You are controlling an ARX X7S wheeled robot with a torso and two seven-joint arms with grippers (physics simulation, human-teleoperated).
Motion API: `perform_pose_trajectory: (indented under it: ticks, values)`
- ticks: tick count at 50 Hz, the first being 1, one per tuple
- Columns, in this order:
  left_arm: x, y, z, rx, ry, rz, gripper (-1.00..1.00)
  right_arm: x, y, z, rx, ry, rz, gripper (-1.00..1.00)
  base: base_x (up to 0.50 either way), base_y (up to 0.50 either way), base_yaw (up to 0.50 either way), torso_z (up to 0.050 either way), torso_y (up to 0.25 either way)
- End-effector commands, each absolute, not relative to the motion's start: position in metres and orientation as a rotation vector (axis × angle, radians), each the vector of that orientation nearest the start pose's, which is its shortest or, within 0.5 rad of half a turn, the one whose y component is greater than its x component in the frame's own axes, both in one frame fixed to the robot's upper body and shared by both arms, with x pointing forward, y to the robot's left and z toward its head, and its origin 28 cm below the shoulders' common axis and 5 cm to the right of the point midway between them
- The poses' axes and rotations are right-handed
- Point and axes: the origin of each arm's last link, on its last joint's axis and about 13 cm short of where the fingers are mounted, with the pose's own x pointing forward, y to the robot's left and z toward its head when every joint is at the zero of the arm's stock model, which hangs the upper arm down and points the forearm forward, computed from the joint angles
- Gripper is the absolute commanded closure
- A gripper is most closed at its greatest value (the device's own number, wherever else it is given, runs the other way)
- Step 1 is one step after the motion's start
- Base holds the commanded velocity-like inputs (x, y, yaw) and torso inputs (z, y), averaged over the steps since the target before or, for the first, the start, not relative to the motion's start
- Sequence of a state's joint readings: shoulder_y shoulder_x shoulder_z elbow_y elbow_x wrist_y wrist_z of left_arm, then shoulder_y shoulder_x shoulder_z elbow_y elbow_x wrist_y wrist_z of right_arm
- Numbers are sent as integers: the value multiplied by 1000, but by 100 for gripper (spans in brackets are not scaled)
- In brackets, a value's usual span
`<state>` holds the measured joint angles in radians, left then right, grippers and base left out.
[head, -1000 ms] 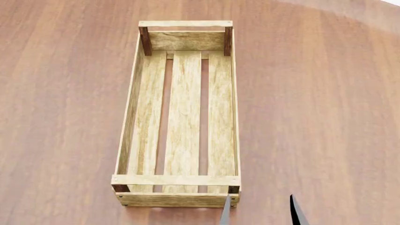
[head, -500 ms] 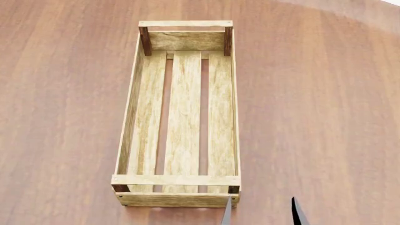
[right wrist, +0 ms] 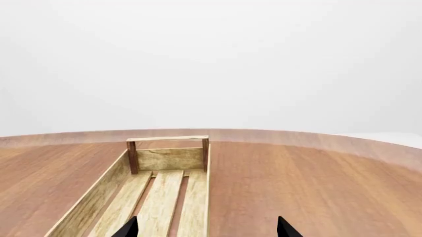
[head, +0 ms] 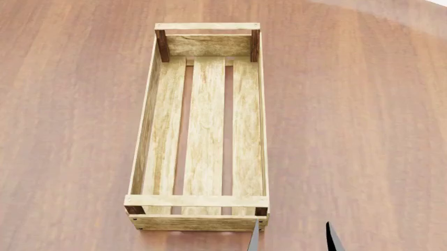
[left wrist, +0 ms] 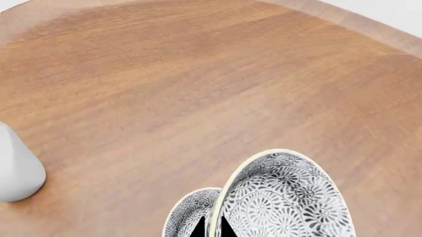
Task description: Stack the right bowl on the left bowl and place them in the tray.
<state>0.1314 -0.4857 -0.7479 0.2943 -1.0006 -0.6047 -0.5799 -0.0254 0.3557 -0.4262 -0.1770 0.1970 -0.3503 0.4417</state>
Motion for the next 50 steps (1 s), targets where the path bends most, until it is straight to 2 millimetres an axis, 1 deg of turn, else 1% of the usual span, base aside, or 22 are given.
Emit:
perform_pose_trajectory:
  ticks: [1, 14, 24, 33, 50]
  values:
    - [156, 396, 107, -442, 107, 856, 100, 190, -86, 52, 40, -378, 42, -100, 0, 0, 0, 0, 0]
    - [167, 398, 104, -464, 136, 879, 100, 190, -86, 52, 41, -373, 38, -100, 0, 0, 0, 0, 1]
    - [168, 400, 104, -459, 136, 897, 100, 190, -87, 50, 40, -369, 39, -100, 0, 0, 0, 2, 0]
    - [171, 403, 101, -466, 143, 912, 100, 190, -86, 50, 36, -369, 40, -100, 0, 0, 0, 0, 0]
    - [178, 406, 86, -501, 205, 935, 100, 191, -87, 49, 33, -366, 37, -100, 0, 0, 0, 0, 1]
